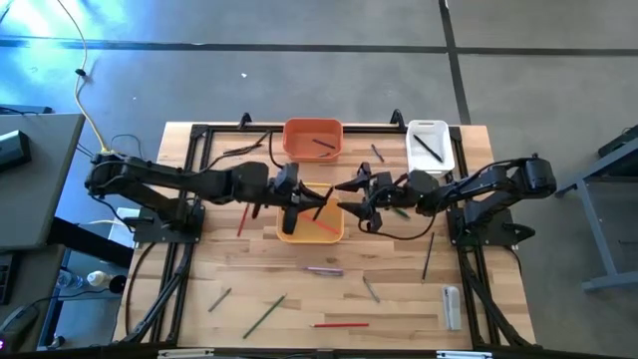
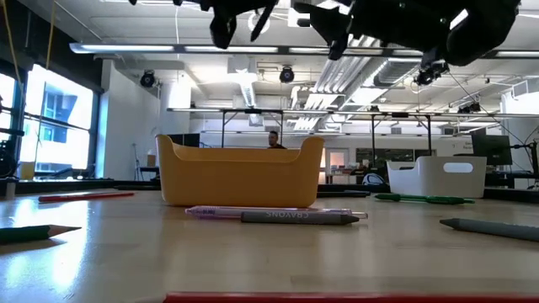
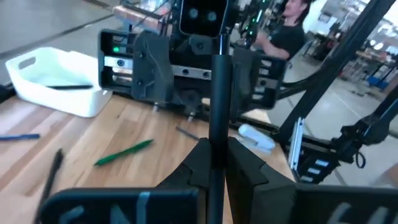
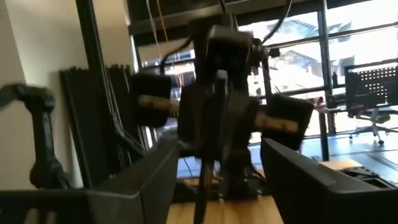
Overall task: Sort crayons/erasers/pens/pencils in bins
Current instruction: Put the bottom left black pen into the white bin
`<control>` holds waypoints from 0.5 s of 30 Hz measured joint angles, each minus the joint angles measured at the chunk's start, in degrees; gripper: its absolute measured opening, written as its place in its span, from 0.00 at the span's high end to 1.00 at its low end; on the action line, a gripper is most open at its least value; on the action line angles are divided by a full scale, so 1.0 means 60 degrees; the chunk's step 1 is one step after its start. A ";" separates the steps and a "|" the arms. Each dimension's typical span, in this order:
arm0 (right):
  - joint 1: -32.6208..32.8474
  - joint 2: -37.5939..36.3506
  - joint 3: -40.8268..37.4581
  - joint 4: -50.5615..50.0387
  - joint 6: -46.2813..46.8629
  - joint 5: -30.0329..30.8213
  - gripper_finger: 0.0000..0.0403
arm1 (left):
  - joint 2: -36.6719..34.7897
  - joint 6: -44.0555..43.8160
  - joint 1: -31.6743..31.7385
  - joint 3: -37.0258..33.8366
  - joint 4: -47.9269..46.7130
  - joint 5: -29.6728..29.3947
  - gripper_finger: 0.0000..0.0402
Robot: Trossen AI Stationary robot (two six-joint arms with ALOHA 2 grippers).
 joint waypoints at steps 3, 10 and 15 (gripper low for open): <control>0.0111 -0.0004 0.0241 -0.0231 0.0115 0.0413 0.42 | 0.0433 -0.0116 -0.0188 -0.0003 0.0659 -0.0058 0.97; 0.0214 -0.0011 0.0350 -0.0288 0.0292 0.0496 0.47 | 0.1063 -0.0398 -0.0303 -0.0004 0.1442 -0.0310 0.97; 0.0214 -0.0011 0.0350 -0.0299 0.0483 0.0479 0.64 | 0.1348 -0.0575 -0.0312 -0.0001 0.1854 -0.0409 0.97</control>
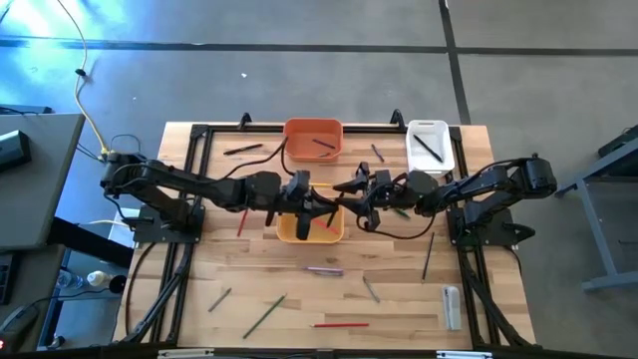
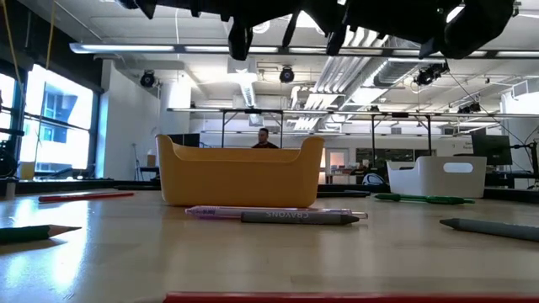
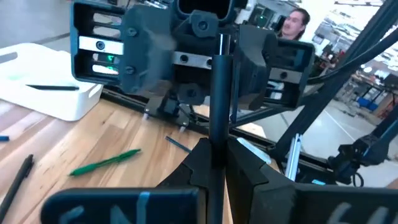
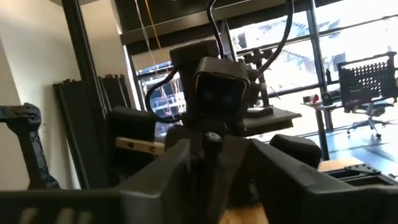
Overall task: Sort crayons/erasers/pens/pencils in bins
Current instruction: Put the bottom left black pen into the white bin
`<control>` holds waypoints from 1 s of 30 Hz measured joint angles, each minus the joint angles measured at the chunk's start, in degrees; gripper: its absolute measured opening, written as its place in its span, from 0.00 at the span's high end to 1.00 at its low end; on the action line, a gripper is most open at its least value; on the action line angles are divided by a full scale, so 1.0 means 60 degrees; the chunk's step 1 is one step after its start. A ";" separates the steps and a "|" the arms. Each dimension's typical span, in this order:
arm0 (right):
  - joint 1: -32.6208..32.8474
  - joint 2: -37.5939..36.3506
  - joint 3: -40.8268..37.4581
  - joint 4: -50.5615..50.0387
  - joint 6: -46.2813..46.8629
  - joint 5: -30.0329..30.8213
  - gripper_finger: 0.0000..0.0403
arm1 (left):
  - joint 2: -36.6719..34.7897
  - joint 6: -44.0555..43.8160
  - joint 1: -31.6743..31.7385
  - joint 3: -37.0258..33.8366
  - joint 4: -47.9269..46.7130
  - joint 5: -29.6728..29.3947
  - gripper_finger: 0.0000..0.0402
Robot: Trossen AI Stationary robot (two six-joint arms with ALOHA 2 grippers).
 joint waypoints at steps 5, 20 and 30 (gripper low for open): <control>0.0004 0.0000 0.0000 -0.0028 0.0172 -0.0106 0.87 | 0.0041 0.0007 -0.0004 -0.0002 0.0028 -0.0137 0.97; -0.0454 -0.0185 -0.0018 -0.0615 -0.0313 -0.0082 0.94 | -0.0387 0.1365 0.0106 0.0016 0.0051 -0.1010 0.74; -0.2620 -0.2894 -0.0015 -0.5046 -0.1861 -0.0078 0.94 | -0.0434 0.2484 0.0800 0.0012 -0.0701 -0.0705 0.79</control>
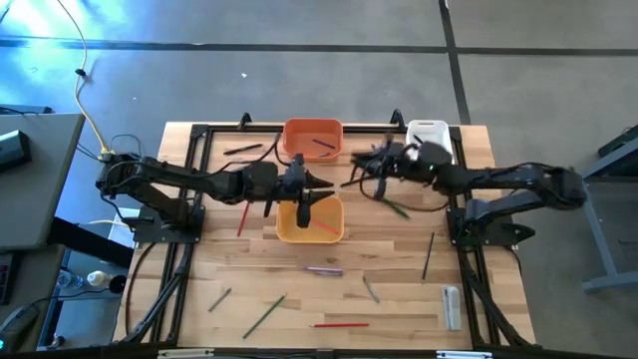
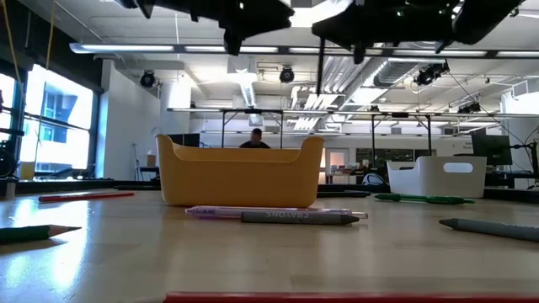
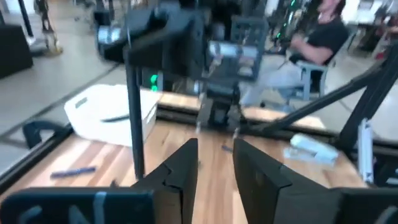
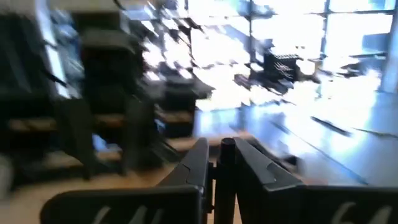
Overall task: Sort crayons/erasers/pens/pencils in bins
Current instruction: Put the bottom left black pen into the white bin
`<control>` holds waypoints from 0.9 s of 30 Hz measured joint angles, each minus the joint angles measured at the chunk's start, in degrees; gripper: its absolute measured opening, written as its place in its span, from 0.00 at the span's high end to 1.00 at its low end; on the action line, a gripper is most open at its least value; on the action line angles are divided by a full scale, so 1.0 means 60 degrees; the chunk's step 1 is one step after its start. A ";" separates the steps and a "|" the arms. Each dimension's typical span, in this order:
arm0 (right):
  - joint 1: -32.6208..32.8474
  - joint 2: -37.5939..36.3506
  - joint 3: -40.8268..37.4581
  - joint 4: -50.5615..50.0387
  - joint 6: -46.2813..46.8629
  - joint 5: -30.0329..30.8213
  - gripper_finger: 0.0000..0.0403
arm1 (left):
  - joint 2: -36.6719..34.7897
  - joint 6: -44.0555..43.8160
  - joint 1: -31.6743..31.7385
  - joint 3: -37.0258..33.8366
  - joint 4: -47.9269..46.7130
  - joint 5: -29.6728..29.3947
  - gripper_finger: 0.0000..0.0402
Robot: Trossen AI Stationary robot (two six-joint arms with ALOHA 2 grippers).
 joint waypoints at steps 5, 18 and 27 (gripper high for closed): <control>-0.1502 -0.1716 0.0000 -0.3420 -0.1403 0.1109 0.94 | 0.0094 0.0150 0.0320 -0.0015 -0.0337 0.0124 0.87; -0.4647 -0.2877 0.0000 -0.7730 -0.1628 0.3771 0.94 | 0.0278 0.1718 0.1937 -0.0018 0.0143 0.0529 1.00; -0.6132 -0.1308 0.0000 -0.7263 -0.1312 0.3812 0.94 | 0.0369 0.1424 0.3569 -0.1125 0.2612 0.2088 1.00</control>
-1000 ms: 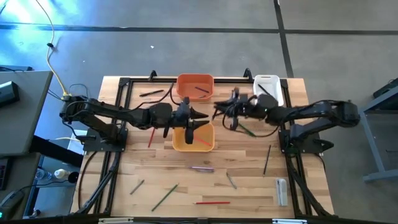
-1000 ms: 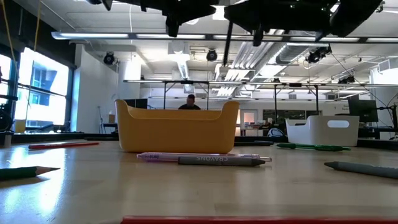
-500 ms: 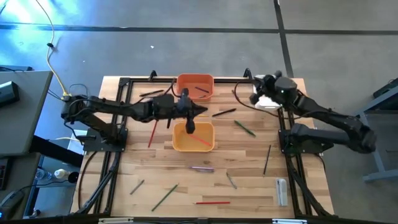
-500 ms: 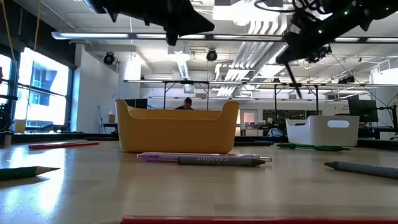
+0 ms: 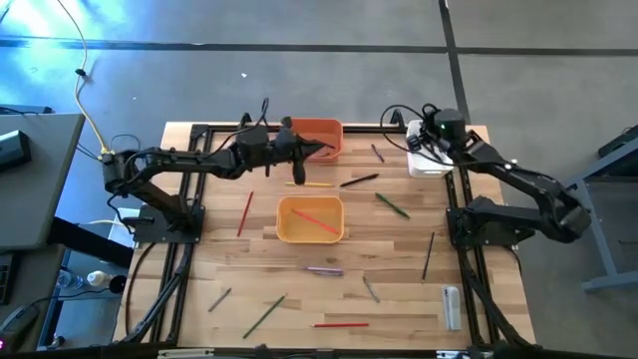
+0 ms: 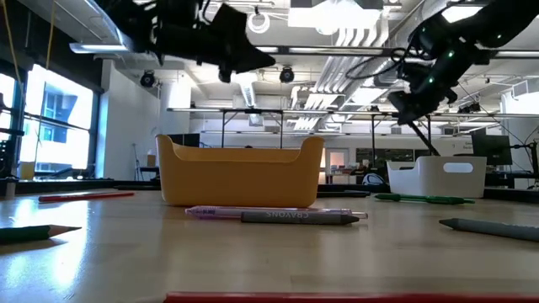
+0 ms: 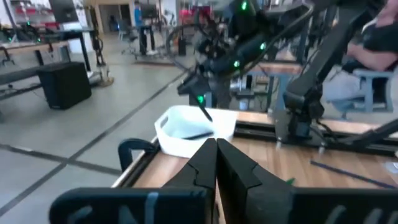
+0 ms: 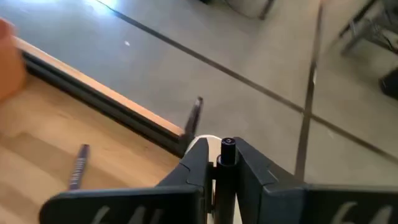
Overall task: Sort crayons/erasers/pens/pencils in bins
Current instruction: Put the bottom left black pen into the white bin, then put the green pencil into the yellow bin
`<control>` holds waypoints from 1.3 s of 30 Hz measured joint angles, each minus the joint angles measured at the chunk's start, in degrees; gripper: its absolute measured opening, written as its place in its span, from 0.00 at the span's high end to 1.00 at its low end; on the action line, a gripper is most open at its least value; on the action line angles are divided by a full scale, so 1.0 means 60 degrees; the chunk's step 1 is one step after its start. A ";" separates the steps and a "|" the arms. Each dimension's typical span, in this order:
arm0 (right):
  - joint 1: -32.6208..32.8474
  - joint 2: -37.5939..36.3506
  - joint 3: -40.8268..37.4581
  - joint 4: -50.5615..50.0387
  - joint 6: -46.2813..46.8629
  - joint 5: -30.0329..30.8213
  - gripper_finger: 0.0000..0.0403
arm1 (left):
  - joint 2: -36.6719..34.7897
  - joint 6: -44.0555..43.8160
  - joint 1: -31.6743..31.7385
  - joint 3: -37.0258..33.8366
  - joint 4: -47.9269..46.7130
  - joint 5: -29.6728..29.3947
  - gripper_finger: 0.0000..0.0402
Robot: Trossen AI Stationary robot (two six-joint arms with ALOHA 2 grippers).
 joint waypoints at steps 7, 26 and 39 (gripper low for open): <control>-0.0618 0.1378 0.0000 0.0604 0.0034 0.0128 0.94 | 0.0000 -0.0655 0.0974 -0.0764 0.0752 0.1050 1.00; -0.0448 0.2727 0.0798 -0.1366 0.0154 0.0690 0.83 | -0.0181 -0.0062 0.1278 -0.0878 0.0346 0.2528 1.00; 0.0559 0.1755 0.1664 -0.2460 0.1168 0.0816 0.62 | -0.0389 -0.0433 0.0984 -0.0878 0.0155 0.4255 1.00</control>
